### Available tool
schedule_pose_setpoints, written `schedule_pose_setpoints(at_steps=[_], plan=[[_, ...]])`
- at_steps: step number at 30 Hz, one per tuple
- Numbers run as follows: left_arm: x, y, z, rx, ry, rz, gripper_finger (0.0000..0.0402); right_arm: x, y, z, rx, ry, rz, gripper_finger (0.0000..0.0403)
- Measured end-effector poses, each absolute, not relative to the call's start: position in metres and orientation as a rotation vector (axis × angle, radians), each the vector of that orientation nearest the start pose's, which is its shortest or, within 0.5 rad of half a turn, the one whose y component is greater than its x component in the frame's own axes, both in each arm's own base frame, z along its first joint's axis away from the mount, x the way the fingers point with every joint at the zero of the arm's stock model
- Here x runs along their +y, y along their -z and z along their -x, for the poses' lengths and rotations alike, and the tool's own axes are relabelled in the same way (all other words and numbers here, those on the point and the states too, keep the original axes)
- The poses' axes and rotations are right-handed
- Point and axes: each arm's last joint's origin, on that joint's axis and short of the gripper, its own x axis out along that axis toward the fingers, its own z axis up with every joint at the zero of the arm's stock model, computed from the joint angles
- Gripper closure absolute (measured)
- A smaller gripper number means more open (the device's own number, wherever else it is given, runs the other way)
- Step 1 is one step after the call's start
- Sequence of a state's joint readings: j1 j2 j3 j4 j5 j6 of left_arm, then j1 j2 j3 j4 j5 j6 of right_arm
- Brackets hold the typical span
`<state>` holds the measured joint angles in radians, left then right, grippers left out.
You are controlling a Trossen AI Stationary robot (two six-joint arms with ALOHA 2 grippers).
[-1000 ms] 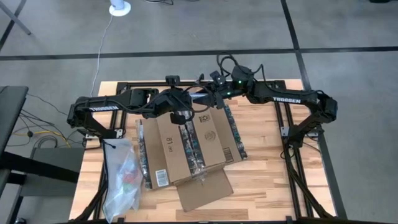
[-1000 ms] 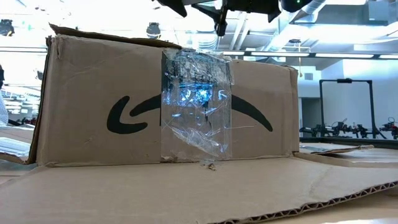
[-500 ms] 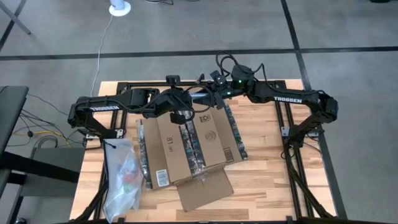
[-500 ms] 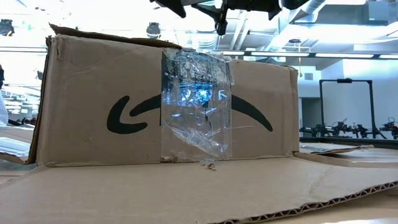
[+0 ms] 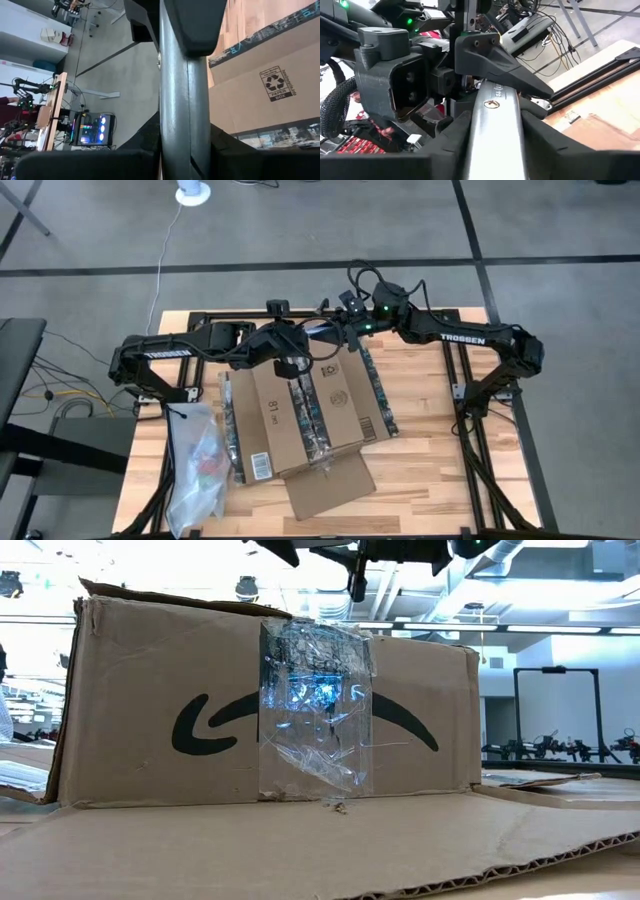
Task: Unpack boxes
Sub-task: Break down the box until it is fully flat
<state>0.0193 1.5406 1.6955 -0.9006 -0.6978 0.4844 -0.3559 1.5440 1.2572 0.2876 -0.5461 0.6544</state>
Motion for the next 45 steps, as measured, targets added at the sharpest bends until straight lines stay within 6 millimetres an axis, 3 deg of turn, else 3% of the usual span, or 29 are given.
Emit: schedule_pose_setpoints(at_steps=[9, 15, 23, 29, 36, 41, 45], plan=[[0.025, -0.404, -0.31, 0.877, -0.498, -0.696, 0.0352, -0.112, -0.356, -0.34, 0.055, -0.185, -0.647, 0.0275], [0.025, -0.404, -0.311, 0.873, -0.499, -0.696, 0.035, -0.114, -0.356, -0.339, 0.052, -0.192, -0.605, 0.0288], [0.02, -0.403, -0.31, 0.862, -0.499, -0.663, 0.0302, -0.125, -0.358, -0.333, 0.033, -0.221, -0.444, 0.0288], [0.007, -0.402, -0.302, 0.85, -0.522, -0.522, 0.0295, -0.148, -0.367, -0.303, 0.073, -0.164, -0.289, 0.0288], [-0.006, -0.392, -0.287, 0.925, -0.556, -0.305, 0.0294, -0.171, -0.378, -0.244, 0.187, -0.05, -0.204, 0.0288], [-0.014, -0.387, -0.29, 0.905, -0.541, -0.235, 0.0293, -0.169, -0.375, -0.212, 0.317, -0.002, -0.201, 0.0288], [-0.012, -0.382, -0.298, 0.85, -0.549, -0.215, 0.0293, -0.158, -0.378, -0.212, 0.318, -0.049, -0.193, 0.0288]])
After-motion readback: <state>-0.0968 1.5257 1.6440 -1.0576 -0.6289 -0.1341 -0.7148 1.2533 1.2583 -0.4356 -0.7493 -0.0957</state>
